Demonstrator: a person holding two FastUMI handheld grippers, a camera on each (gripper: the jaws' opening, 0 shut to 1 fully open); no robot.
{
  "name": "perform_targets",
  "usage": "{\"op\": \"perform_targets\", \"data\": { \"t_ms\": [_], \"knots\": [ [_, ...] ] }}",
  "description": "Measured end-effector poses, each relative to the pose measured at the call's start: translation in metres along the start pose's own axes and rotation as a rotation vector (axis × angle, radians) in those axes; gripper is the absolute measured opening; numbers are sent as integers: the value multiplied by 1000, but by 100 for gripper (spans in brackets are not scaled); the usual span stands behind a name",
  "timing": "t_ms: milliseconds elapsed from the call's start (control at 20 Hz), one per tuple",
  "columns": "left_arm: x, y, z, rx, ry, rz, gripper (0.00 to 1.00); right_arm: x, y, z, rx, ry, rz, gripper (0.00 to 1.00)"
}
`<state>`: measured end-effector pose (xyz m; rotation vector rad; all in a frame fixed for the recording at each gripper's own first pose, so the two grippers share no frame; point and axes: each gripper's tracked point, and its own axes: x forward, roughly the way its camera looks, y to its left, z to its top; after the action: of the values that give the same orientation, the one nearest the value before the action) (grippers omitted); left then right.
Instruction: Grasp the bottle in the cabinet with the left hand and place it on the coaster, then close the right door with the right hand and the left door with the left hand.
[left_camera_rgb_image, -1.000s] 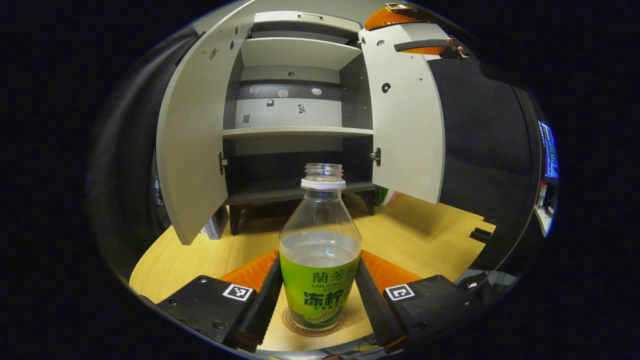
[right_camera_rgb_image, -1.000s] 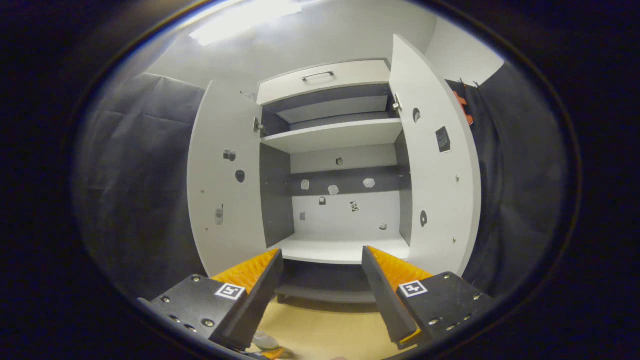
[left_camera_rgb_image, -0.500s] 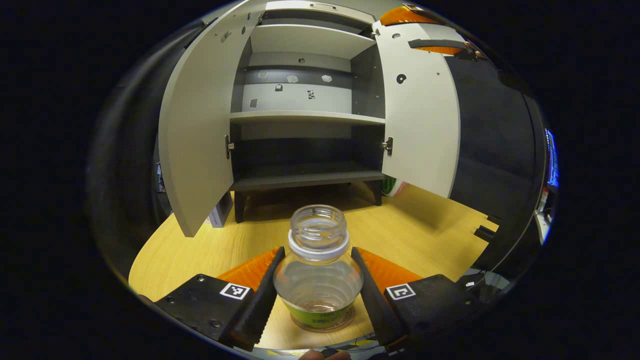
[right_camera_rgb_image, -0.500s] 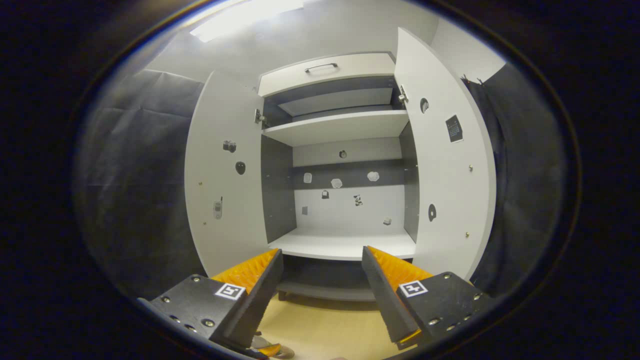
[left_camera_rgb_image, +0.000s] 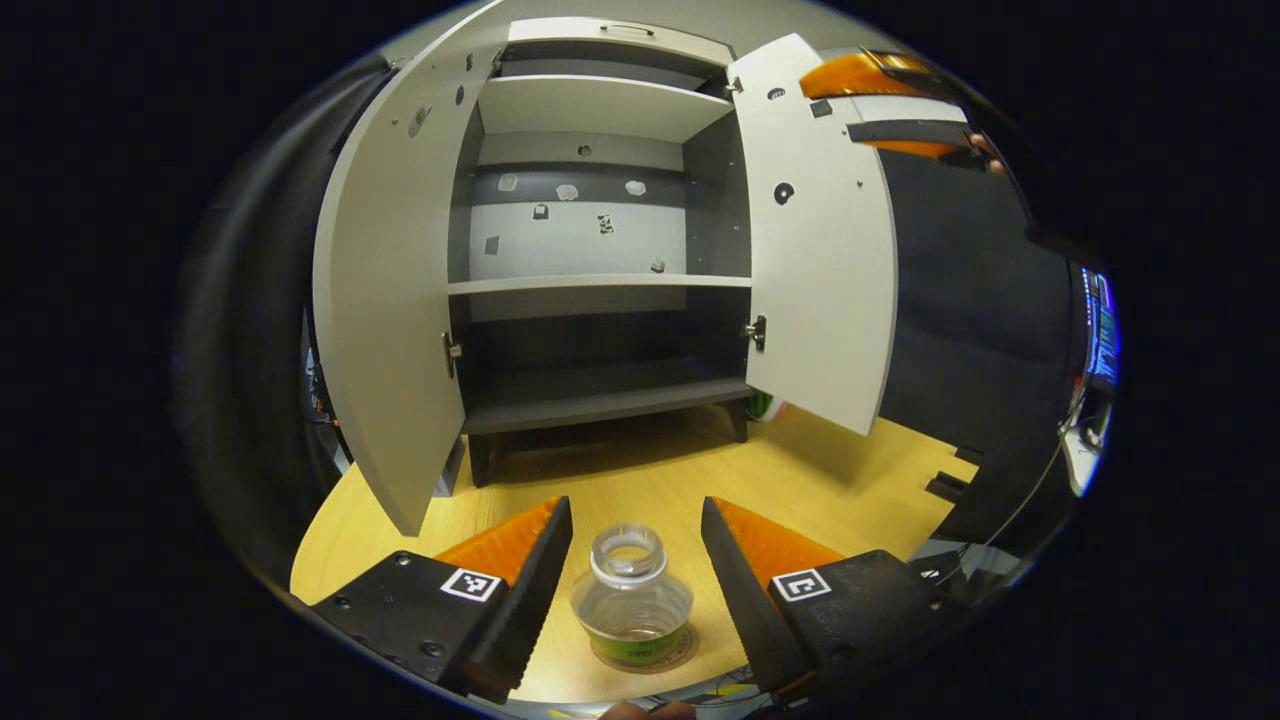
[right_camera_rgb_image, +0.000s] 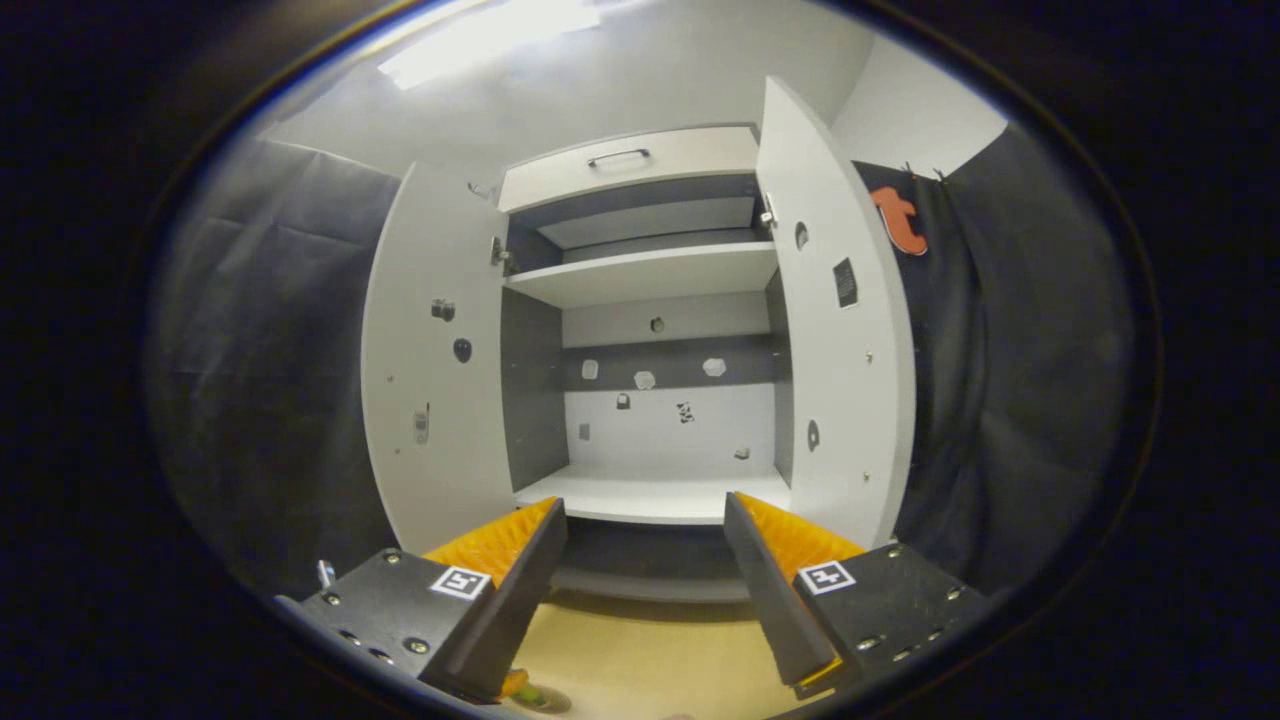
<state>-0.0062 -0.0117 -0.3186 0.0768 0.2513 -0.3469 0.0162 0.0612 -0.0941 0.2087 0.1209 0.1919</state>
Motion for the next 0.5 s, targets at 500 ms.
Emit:
{"op": "perform_targets", "data": {
  "t_ms": [500],
  "knots": [
    [-27, -3, 162, 19, -177, 12, 94, -34, -100, 30, -21, -74, -184, 96]
  ]
}}
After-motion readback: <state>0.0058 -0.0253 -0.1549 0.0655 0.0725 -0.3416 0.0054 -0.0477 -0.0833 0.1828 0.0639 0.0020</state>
